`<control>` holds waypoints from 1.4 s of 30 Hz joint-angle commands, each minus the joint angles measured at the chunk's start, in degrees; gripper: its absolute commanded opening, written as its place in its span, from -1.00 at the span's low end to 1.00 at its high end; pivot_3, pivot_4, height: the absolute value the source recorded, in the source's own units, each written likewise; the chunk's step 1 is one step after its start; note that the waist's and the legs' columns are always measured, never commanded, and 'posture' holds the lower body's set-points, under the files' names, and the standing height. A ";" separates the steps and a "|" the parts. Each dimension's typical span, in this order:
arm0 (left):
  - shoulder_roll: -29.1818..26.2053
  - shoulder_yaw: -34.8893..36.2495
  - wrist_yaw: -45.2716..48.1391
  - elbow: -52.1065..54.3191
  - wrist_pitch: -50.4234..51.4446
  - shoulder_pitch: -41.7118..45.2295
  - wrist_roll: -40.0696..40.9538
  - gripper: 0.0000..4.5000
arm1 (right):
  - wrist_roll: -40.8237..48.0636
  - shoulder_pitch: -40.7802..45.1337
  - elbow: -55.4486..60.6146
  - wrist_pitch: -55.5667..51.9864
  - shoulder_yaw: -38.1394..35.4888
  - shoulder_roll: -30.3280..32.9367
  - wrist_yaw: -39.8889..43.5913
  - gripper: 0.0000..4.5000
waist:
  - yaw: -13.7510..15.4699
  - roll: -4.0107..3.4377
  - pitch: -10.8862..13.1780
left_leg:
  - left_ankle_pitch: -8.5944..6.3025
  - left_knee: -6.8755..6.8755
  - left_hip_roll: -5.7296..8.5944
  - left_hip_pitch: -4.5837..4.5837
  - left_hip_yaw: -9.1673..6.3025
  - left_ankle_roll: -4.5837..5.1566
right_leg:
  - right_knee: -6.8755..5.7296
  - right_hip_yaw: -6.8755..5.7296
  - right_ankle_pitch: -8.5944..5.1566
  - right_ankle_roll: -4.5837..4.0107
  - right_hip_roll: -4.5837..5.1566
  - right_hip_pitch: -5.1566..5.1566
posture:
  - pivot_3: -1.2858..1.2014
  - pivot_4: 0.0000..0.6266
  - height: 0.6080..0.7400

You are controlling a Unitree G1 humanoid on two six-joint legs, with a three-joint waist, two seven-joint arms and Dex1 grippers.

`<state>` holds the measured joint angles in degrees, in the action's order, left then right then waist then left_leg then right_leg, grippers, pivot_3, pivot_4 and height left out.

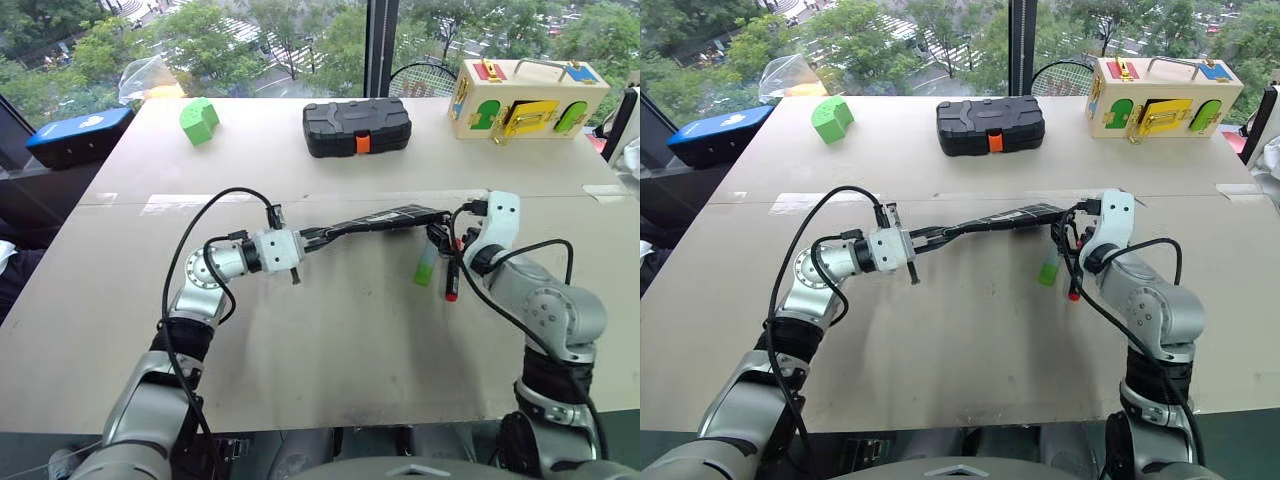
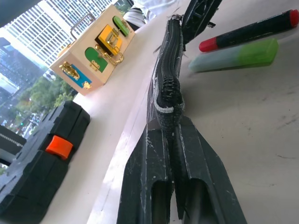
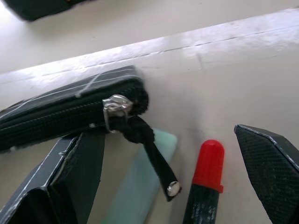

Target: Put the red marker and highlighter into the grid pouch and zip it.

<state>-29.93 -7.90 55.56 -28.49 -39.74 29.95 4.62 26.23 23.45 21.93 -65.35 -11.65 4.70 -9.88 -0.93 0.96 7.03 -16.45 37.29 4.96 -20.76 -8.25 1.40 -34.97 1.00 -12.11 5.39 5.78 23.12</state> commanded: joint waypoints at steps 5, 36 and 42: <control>0.18 0.36 -1.47 4.52 1.94 -0.75 0.30 -1.00 | -6.82 2.02 0.22 7.61 1.83 -5.57 -5.48 1.00 | -0.02 -0.02 0.00 | 0.01 -0.01 0.01 0.00 0.01 -0.01 | -0.01 0.01 0.00 0.00 -0.01 0.01 | 0.03 -0.52 1.00; -0.21 -0.22 -2.24 8.50 5.94 -2.04 -0.44 -1.00 | -13.87 2.93 -1.55 11.16 10.23 4.49 8.93 1.00 | -0.11 -0.04 0.01 | 0.01 -0.06 0.00 0.01 0.02 -0.02 | 0.02 0.01 0.00 0.00 -0.03 0.01 | 0.03 -0.52 1.00; -0.25 -0.17 -2.54 8.76 6.13 -2.17 -0.76 -1.00 | -13.41 2.50 0.12 9.43 9.66 5.81 11.29 0.78 | 0.00 -0.03 0.00 | 0.01 -0.05 0.00 0.00 0.02 -0.02 | 0.03 0.01 0.00 0.00 -0.03 0.01 | 0.03 -0.52 1.00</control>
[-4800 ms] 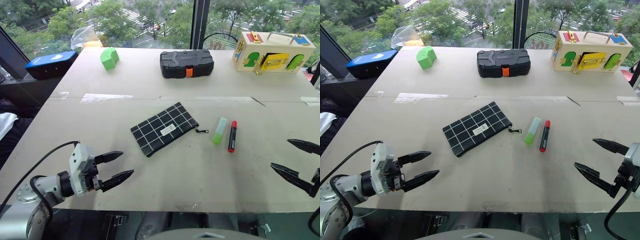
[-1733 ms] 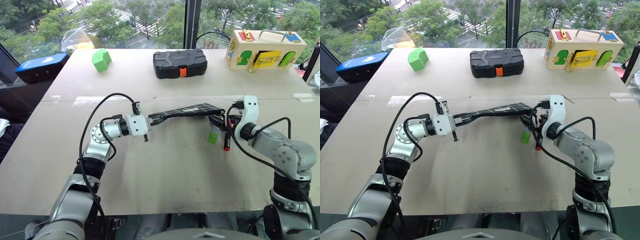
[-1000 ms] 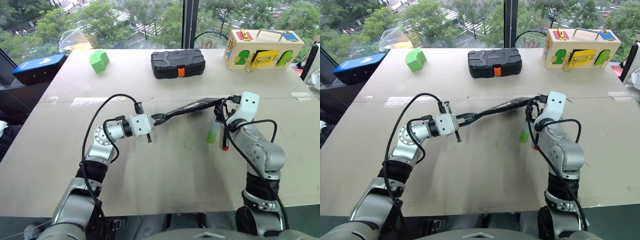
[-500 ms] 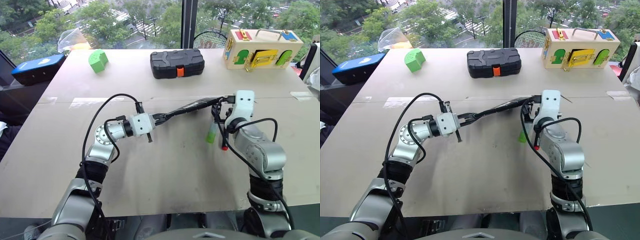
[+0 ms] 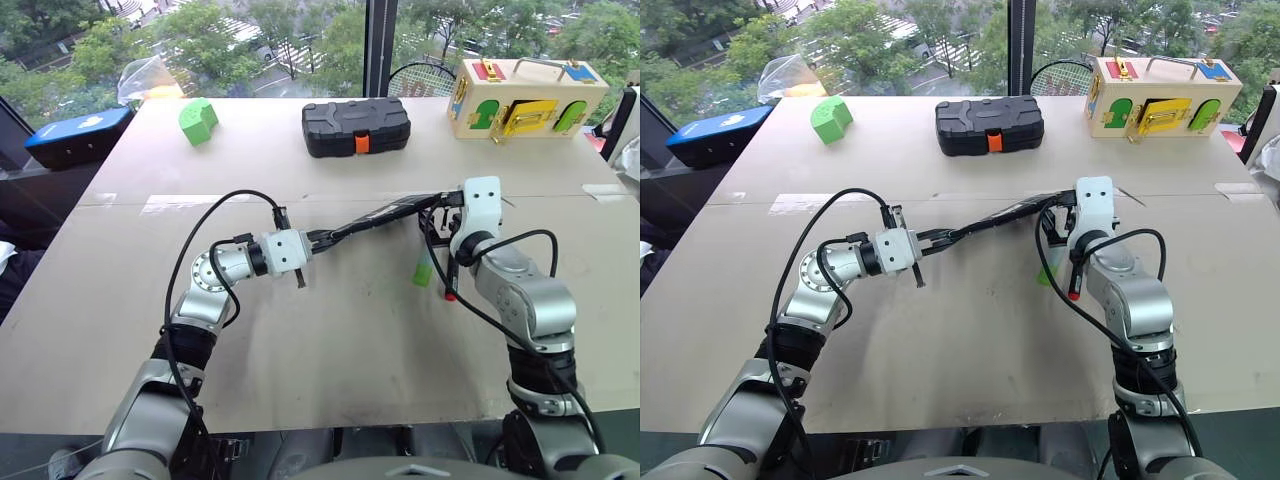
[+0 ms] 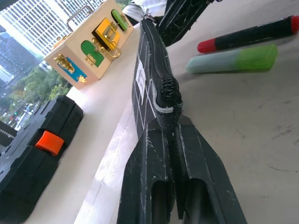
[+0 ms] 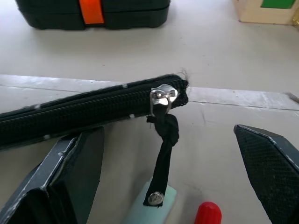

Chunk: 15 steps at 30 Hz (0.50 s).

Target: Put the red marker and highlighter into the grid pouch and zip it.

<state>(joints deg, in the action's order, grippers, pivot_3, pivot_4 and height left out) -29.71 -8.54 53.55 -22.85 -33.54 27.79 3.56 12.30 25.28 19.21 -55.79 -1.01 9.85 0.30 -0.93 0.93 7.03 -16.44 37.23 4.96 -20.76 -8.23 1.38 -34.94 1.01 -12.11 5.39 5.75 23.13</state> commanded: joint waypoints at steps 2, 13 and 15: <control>-0.44 0.43 -0.51 3.22 -0.04 -0.02 0.29 -1.00 | 0.62 0.62 3.33 -0.73 -1.08 1.21 1.93 0.42 | -0.02 0.00 0.00 | 0.00 0.00 0.00 0.00 0.00 0.00 | 0.00 0.00 0.00 0.00 0.00 0.00 | 0.03 -0.52 1.00; -0.39 0.28 -0.47 4.23 0.15 -0.48 0.22 -1.00 | 0.67 0.59 4.79 -2.36 -0.95 3.01 4.55 0.23 | 0.01 0.00 0.00 | 0.00 -0.01 -0.01 0.00 0.00 0.00 | 0.00 0.00 0.00 0.00 0.00 0.00 | 0.03 -0.52 1.00; -0.40 0.29 -0.59 4.38 0.25 -0.58 0.12 -1.00 | 0.67 0.59 5.19 -2.77 -0.88 3.33 4.91 0.23 | 0.06 0.00 0.00 | 0.00 0.00 -0.01 0.00 0.00 0.00 | 0.00 0.00 0.00 0.00 0.00 0.00 | 0.03 -0.52 1.00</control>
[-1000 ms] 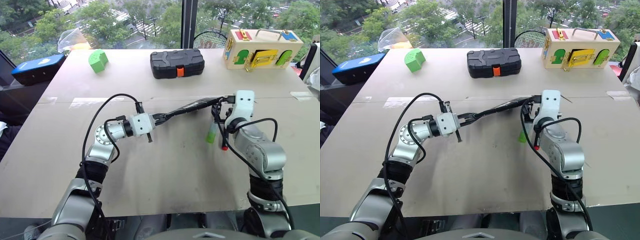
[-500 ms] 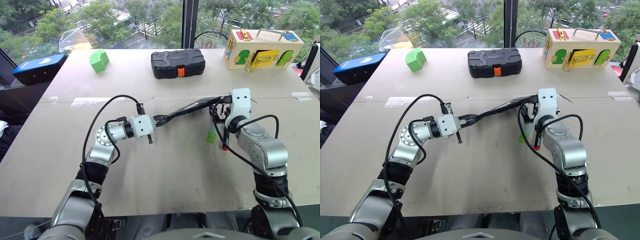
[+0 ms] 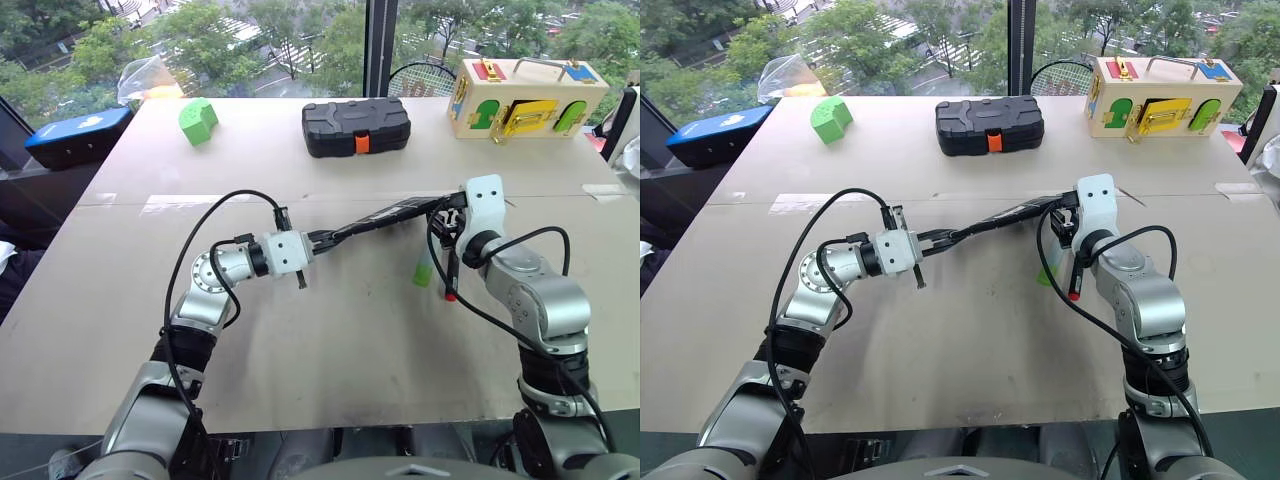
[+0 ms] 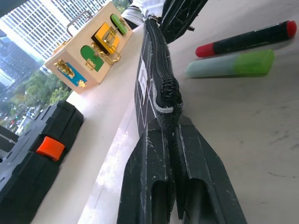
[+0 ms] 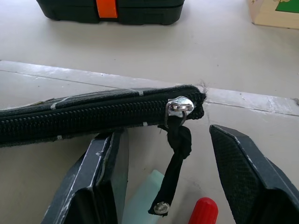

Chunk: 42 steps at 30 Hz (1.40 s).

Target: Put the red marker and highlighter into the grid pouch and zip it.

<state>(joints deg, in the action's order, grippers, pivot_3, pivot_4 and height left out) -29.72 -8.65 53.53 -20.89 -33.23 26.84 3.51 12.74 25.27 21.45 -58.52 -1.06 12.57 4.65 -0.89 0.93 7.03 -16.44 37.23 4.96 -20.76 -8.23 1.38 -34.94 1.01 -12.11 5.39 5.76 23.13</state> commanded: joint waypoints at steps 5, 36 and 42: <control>-0.49 0.43 -0.91 2.37 0.03 0.20 -0.03 -1.00 | 0.26 0.46 4.04 -0.96 -0.85 0.90 0.83 0.23 | 0.01 0.00 0.00 | 0.00 0.00 0.00 0.00 0.00 0.00 | 0.00 0.00 0.00 0.00 0.00 0.00 | 0.03 -0.52 1.00; -0.77 -0.07 -0.97 1.88 -1.08 -0.12 -1.18 -1.00 | 0.24 -2.19 9.03 -3.03 3.54 9.08 7.04 -0.99 | 0.15 0.00 0.00 | 0.00 0.00 0.01 -0.02 0.00 0.00 | 0.05 -0.02 0.00 0.00 0.01 0.00 | 0.03 -0.52 1.00; -0.71 -0.09 -1.84 1.09 -1.24 0.42 -2.45 -1.00 | 1.63 -2.46 12.69 -4.73 7.86 12.68 10.66 -0.99 | 0.11 0.01 0.00 | 0.00 0.00 -0.01 -0.01 0.00 0.00 | 0.04 -0.02 0.00 0.00 0.01 -0.01 | 0.03 -0.52 1.00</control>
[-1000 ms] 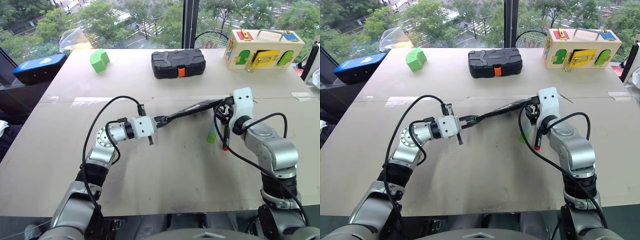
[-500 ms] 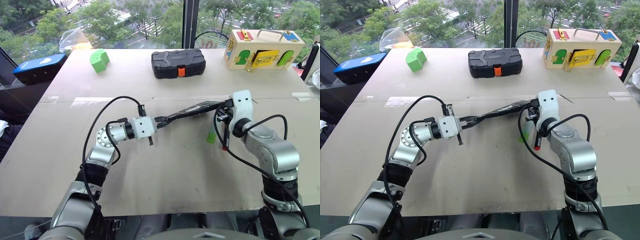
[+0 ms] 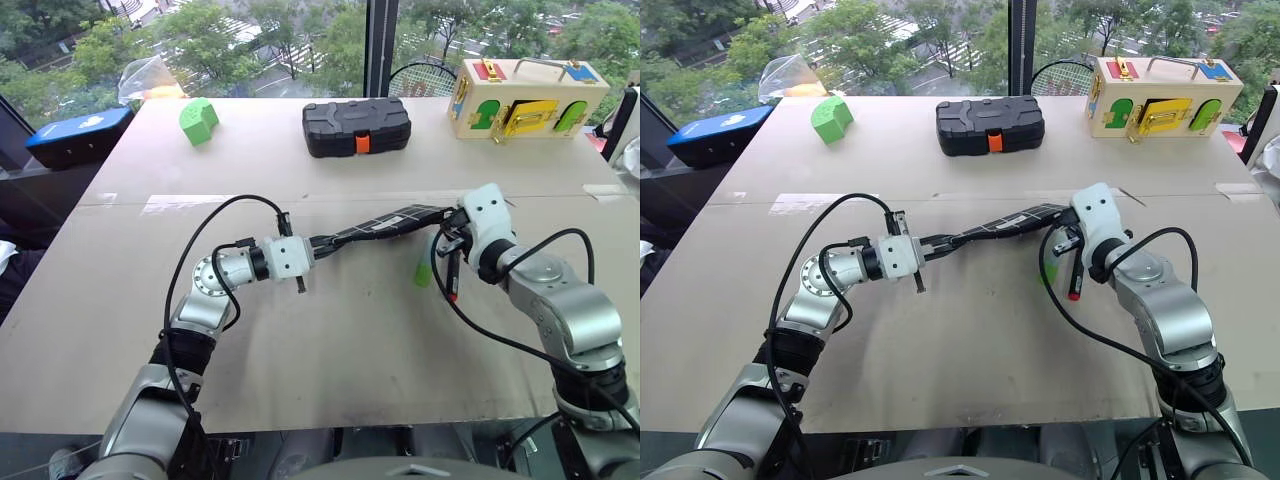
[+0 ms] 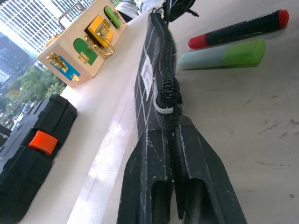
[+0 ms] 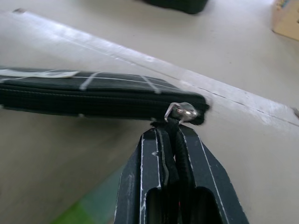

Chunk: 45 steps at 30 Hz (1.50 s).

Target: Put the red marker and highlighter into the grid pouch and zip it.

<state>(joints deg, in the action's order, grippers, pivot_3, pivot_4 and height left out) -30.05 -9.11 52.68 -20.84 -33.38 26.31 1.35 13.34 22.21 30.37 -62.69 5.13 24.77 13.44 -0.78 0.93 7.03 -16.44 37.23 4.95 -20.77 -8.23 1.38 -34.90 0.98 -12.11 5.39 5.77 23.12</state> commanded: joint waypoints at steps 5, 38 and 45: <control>-0.08 0.52 -1.60 1.04 -1.05 1.11 -0.28 -1.00 | 1.05 1.07 3.77 -1.04 2.53 0.27 2.62 -0.99 | 0.16 0.01 0.00 | 0.00 0.01 0.00 -0.01 0.00 0.00 | 0.01 0.00 0.00 0.00 0.01 0.00 | 0.03 -0.52 1.00; 0.31 2.18 -6.42 1.82 1.49 0.75 0.46 -1.00 | 8.52 3.05 5.65 -11.64 -2.06 -3.98 4.08 -0.99 | 0.19 0.01 -0.01 | 0.00 0.01 0.02 -0.02 -0.03 0.00 | 0.02 -0.03 0.00 0.00 0.03 0.00 | 0.03 -0.52 1.00; 0.54 2.54 -7.67 2.29 1.65 0.94 0.23 -1.00 | 9.00 1.95 6.47 -13.03 -2.83 -3.02 4.05 -0.99 | 0.13 0.01 -0.01 | 0.00 0.01 0.01 -0.02 -0.03 0.00 | 0.00 -0.02 0.00 0.00 0.02 0.00 | 0.03 -0.52 1.00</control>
<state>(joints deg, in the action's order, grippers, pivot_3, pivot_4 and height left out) -29.58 -7.78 45.89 -20.86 -31.70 26.64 0.72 21.63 23.87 34.13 -75.98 3.49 21.48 17.28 -0.65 0.95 7.02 -16.44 37.24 4.96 -20.78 -8.26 1.38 -34.89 0.96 -12.11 5.39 5.79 23.12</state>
